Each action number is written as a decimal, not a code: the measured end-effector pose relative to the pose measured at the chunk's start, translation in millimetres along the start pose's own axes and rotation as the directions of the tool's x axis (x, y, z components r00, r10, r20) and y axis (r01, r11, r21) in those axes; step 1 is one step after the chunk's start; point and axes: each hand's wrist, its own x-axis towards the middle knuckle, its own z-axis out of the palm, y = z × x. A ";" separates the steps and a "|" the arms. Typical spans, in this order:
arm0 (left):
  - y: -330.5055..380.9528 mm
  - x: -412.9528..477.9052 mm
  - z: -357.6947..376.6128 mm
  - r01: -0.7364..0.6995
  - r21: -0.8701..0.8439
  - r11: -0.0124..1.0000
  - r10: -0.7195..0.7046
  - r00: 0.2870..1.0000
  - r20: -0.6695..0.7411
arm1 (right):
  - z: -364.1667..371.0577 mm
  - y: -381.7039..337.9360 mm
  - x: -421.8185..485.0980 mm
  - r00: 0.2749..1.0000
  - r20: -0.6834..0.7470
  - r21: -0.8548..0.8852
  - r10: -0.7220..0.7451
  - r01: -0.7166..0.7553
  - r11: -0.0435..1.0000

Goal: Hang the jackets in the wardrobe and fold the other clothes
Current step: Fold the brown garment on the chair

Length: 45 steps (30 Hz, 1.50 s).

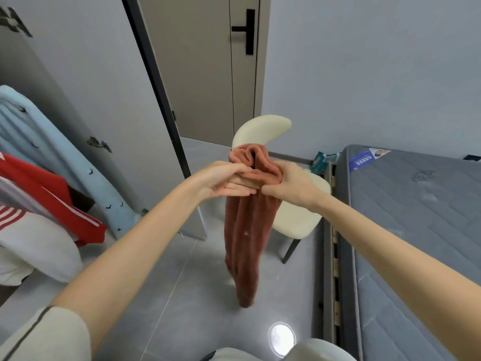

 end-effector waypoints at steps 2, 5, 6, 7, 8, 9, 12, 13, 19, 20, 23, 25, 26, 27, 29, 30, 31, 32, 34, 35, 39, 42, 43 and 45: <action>-2.8 -1.4 0.9 -0.049 0.288 0.956 0.070 0.996 -0.061 | -7.2 12.1 -2.6 0.995 -0.100 0.031 0.025 -0.022 0.999; -3.8 4.3 3.1 -0.124 0.763 0.635 0.449 0.863 -0.234 | -16.2 20.2 -9.9 0.992 -0.125 -0.042 -0.023 0.018 0.999; -3.6 8.1 6.0 -0.150 0.813 0.563 0.497 0.848 -0.187 | -17.6 21.4 -12.3 0.993 -0.114 -0.066 -0.040 0.032 0.997; -3.2 12.6 9.4 -0.171 0.834 0.524 0.478 0.870 -0.122 | -18.7 23.1 -14.4 0.993 -0.109 -0.084 -0.052 0.043 0.996; -2.8 17.1 14.0 -0.170 0.840 0.515 0.417 0.906 -0.072 | -19.7 25.4 -16.5 0.992 -0.110 -0.096 -0.065 0.054 0.994; -3.4 21.6 19.1 -0.161 0.838 0.521 0.355 0.934 -0.041 | -21.1 27.2 -19.2 0.991 -0.114 -0.100 -0.072 0.061 0.993; -13.0 30.2 34.6 -0.210 0.848 0.487 0.304 0.951 0.061 | -29.2 32.2 -28.9 0.987 -0.136 -0.085 -0.081 0.070 0.994; -16.6 31.0 38.5 -0.207 0.840 0.502 0.296 0.953 0.058 | -33.3 34.0 -32.6 0.986 -0.142 -0.090 -0.086 0.073 0.993; -7.4 33.5 42.3 0.099 0.435 0.895 -0.118 0.993 0.016 | -60.6 55.8 -52.0 0.979 -0.188 -0.167 -0.075 0.043 0.985; -3.9 35.2 43.6 0.107 0.391 0.914 -0.125 0.992 0.022 | -64.5 60.1 -55.1 0.975 -0.207 -0.178 -0.075 0.037 0.983; 3.2 36.3 58.6 0.059 0.342 0.938 -0.080 0.996 0.047 | -79.1 70.8 -64.3 0.960 -0.270 -0.230 -0.073 0.009 0.973; 10.3 36.4 75.0 0.009 0.302 0.953 -0.043 0.994 0.105 | -93.0 77.7 -72.1 0.947 -0.319 -0.209 -0.037 -0.033 0.977; 13.6 37.3 83.4 -0.034 0.290 0.956 -0.005 0.991 0.135 | -100.6 81.8 -76.2 0.940 -0.340 -0.197 -0.020 -0.051 0.979; 17.0 38.1 91.9 -0.081 0.288 0.954 0.034 0.986 0.162 | -108.3 86.8 -80.5 0.933 -0.360 -0.193 -0.004 -0.070 0.979; 25.4 39.0 110.1 -0.162 0.293 0.942 0.109 0.976 0.187 | -122.6 96.9 -88.6 0.918 -0.395 -0.212 0.028 -0.121 0.970; 29.4 39.6 119.8 -0.193 0.293 0.937 0.143 0.972 0.184 | -129.1 101.6 -92.4 0.911 -0.410 -0.239 0.038 -0.148 0.960; 33.6 40.6 128.8 -0.222 0.292 0.930 0.173 0.968 0.184 | -135.3 106.0 -95.7 0.906 -0.423 -0.274 0.035 -0.164 0.947; 37.3 41.7 137.5 -0.247 0.295 0.923 0.196 0.962 0.191 | -141.1 110.4 -98.0 0.902 -0.431 -0.308 0.025 -0.173 0.936; 43.2 46.1 150.5 -0.275 0.307 0.911 0.219 0.954 0.207 | -152.3 118.5 -99.9 0.900 -0.436 -0.335 0.029 -0.192 0.922; 45.0 49.2 154.4 -0.286 0.307 0.908 0.228 0.950 0.212 | -157.3 122.2 -98.7 0.900 -0.433 -0.328 0.045 -0.203 0.923; 47.0 62.9 158.0 -0.323 0.245 0.914 0.231 0.912 0.338 | -171.6 131.0 -81.4 0.896 -0.432 -0.189 0.101 -0.199 0.962; 47.1 79.7 150.0 -0.458 0.320 0.829 0.289 0.841 0.457 | -176.1 134.9 -59.4 0.897 -0.411 -0.013 0.163 -0.185 0.983; 48.5 85.0 149.2 -0.521 0.360 0.774 0.352 0.826 0.440 | -177.2 135.9 -50.9 0.903 -0.391 0.040 0.178 -0.176 0.984; 55.7 101.0 145.0 -0.572 0.393 0.720 0.457 0.817 0.352 | -180.9 137.0 -29.8 0.910 -0.368 0.122 0.190 -0.156 0.980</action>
